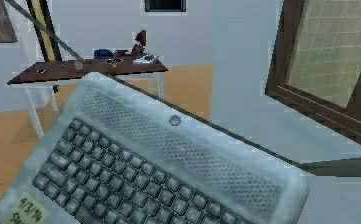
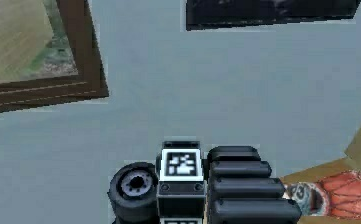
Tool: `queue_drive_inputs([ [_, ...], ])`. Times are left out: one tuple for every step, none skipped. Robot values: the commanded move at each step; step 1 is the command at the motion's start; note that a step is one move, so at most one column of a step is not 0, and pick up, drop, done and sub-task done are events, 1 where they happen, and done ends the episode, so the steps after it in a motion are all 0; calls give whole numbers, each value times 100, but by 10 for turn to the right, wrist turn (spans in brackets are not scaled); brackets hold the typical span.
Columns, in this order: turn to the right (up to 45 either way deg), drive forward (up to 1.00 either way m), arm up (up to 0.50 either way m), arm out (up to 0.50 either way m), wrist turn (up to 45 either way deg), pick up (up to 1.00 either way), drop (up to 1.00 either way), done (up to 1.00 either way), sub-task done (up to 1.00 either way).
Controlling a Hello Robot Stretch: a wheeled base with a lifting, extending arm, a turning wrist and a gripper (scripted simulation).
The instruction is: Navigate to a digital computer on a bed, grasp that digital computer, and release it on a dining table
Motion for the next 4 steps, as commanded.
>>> queue_drive_inputs([
  [0,100,0,0,0,0,0,0,0],
  [0,100,0,0,0,0,0,0,0],
  [240,0,0,0,0,0,0,0,0],
  [0,60,0,0,0,0,0,0,0],
])
